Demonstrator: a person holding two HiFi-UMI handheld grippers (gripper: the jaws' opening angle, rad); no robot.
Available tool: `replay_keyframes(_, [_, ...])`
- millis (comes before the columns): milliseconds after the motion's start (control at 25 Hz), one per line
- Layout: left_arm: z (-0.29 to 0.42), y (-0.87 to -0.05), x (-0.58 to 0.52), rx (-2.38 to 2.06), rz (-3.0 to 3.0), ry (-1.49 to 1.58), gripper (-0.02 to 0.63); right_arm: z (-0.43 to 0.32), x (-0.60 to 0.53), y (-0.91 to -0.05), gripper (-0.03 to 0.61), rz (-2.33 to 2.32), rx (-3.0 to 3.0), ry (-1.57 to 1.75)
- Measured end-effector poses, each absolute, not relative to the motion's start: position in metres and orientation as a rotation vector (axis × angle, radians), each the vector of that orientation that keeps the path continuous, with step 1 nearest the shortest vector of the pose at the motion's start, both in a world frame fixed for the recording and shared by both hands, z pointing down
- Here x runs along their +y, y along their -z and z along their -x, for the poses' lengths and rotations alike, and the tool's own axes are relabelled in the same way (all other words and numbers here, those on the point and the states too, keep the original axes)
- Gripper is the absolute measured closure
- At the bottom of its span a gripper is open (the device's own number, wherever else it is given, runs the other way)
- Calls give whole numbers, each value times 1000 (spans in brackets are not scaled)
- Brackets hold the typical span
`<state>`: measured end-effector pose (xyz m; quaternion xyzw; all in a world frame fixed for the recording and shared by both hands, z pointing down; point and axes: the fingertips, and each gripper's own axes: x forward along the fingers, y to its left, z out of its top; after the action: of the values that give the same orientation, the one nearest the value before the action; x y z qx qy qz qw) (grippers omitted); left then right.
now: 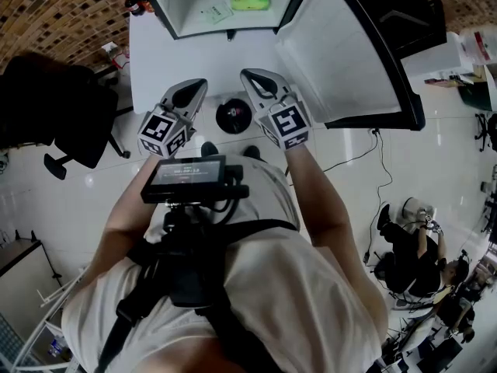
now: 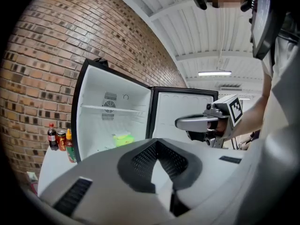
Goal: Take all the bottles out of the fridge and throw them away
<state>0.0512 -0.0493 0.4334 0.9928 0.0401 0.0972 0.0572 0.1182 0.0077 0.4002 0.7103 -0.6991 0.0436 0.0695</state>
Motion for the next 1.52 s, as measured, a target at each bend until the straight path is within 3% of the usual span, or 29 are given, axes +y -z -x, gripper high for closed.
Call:
replay_keyframes(840, [-46, -436, -59, 226, -2979, -242, 603, -114, -14, -410, 578, -2138, -2020, -152])
replay_keyframes(1400, [-18, -456, -86, 183, -2940, -303, 603, -134, -66, -469, 552, -1840, -1960, -346])
replay_keyframes(1520, [-22, -464, -95, 110, -2927, -318, 603, -157, -79, -485, 477, -1793, -1937, -374])
